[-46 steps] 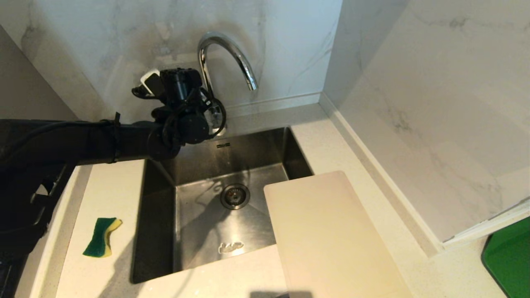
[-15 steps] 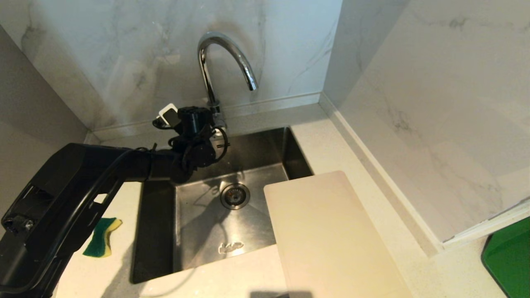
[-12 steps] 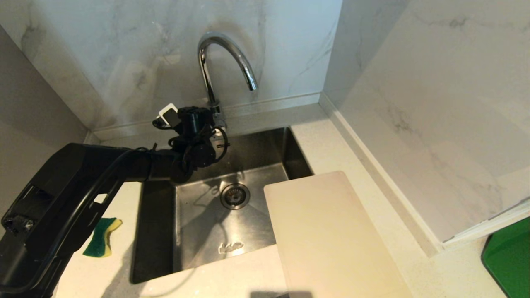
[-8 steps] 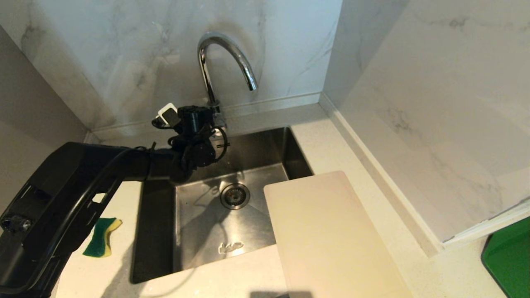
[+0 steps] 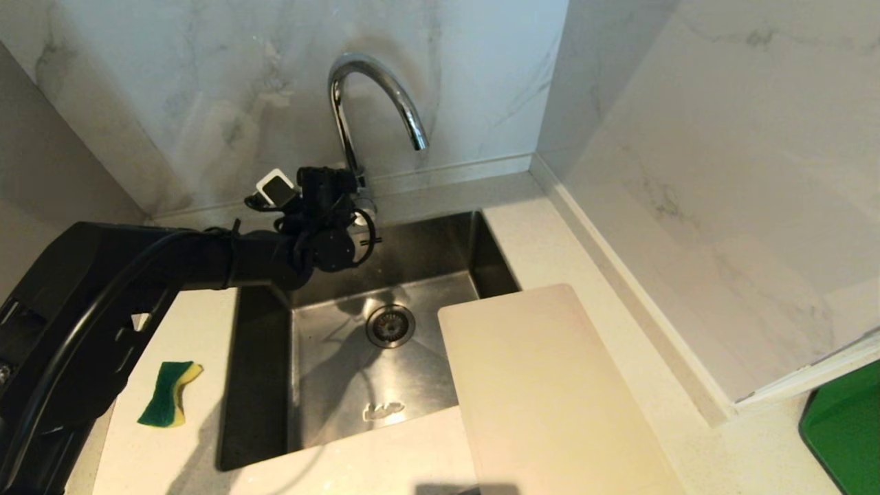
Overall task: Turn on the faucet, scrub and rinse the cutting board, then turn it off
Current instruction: Turn on the tap
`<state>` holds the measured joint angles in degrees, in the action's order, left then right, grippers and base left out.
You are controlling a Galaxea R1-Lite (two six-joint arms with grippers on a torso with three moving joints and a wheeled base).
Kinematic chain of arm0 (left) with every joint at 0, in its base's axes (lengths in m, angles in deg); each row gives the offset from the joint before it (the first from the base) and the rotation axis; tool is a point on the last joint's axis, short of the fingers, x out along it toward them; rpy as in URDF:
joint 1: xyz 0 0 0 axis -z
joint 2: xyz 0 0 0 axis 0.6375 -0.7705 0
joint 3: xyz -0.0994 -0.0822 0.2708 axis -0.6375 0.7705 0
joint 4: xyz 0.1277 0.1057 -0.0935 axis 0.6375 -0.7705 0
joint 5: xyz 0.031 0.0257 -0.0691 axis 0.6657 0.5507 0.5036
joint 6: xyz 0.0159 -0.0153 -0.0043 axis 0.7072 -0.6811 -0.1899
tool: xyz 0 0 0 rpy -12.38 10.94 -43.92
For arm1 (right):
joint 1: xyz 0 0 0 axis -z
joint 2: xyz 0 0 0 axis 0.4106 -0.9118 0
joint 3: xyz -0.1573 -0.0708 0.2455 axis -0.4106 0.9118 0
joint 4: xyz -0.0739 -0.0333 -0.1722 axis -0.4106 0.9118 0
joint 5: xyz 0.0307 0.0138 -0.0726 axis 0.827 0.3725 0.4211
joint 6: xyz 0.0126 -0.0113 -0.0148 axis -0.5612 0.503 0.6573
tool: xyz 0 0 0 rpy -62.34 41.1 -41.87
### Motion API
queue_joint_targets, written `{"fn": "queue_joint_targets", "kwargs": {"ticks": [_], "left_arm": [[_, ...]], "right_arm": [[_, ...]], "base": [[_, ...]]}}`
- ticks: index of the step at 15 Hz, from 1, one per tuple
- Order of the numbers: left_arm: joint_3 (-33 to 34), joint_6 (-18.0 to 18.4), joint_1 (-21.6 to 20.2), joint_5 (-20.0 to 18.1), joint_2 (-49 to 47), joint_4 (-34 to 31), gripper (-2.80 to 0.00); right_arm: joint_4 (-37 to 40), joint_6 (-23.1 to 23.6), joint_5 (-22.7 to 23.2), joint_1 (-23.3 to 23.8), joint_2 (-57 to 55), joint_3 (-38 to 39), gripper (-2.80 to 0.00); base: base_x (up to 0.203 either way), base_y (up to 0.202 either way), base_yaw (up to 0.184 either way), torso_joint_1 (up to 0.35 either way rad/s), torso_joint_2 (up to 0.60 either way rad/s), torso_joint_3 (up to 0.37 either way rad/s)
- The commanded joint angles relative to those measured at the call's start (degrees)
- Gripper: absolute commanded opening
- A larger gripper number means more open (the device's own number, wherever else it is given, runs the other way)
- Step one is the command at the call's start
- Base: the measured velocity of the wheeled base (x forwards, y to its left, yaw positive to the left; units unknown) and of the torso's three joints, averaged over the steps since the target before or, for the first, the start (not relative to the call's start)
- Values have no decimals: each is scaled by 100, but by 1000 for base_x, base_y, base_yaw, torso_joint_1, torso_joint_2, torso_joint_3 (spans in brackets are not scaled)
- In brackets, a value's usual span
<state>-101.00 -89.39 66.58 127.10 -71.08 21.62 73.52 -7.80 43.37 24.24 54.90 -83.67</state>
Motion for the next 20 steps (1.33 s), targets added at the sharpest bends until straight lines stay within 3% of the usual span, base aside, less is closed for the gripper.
{"fn": "queue_joint_targets", "kwargs": {"ticks": [1,5,10,15,20], "left_arm": [[5,-226,9,-2,47,-243,0],[0,-873,9,-281,146,-1026,0],[-5,-939,84,-383,193,-784,0],[-13,-705,88,-361,144,-96,0],[-19,104,-2,-41,-258,866,0]], "right_arm": [[-5,-1,1,0,0,0,-280],[-5,-1,1,0,0,0,-280],[-4,-1,1,0,0,0,-280],[4,-1,1,0,0,0,-280],[4,-1,1,0,0,0,-280]], "base": [[0,0,0,0,0,0],[0,0,0,0,0,0],[0,0,0,0,0,0],[0,0,0,0,0,0],[0,0,0,0,0,0]]}}
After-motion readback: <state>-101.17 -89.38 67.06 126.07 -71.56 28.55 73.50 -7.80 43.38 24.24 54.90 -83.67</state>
